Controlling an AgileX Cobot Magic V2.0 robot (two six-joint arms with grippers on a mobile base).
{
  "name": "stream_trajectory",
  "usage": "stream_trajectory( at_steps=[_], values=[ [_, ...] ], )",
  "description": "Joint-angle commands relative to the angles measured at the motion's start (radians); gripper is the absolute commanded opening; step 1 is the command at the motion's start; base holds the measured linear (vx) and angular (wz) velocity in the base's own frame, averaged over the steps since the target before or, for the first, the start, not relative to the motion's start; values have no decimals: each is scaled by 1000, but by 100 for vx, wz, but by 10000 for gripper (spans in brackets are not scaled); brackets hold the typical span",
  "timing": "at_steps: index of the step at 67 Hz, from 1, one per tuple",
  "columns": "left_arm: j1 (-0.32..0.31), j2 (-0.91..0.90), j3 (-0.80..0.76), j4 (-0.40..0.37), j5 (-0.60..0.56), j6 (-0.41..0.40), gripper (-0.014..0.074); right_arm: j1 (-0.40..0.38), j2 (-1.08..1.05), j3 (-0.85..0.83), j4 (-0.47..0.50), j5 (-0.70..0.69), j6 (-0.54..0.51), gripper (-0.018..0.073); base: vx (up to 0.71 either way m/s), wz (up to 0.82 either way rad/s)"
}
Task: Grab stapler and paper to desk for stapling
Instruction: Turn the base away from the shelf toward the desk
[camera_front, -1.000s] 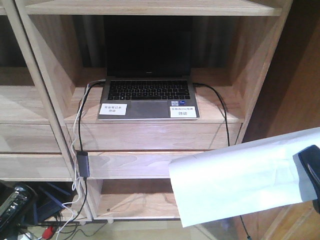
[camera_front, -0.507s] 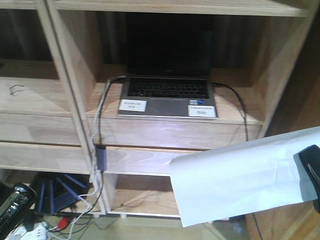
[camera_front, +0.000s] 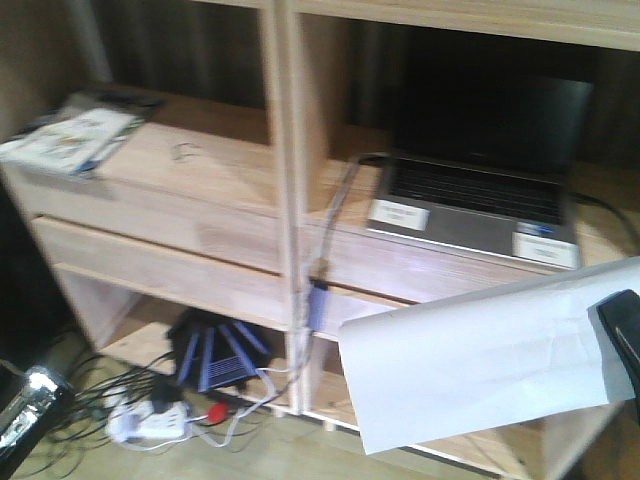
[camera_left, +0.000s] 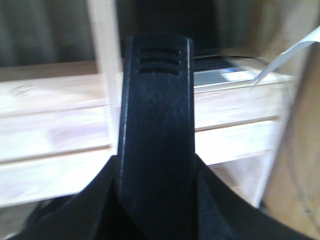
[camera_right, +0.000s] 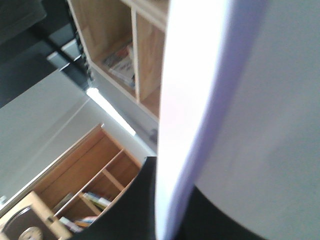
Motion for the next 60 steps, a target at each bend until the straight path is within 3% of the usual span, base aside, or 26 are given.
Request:
stream_trajectory(
  at_steps=[1,60],
  values=[
    [-3,14,-30,-22,-121,-2,-7,1,2,8,17,-63,-6,-9,1,60],
    [-3,14,-30,-22,-121,-2,-7,1,2,8,17,-63,-6,-9,4,48]
  ],
)
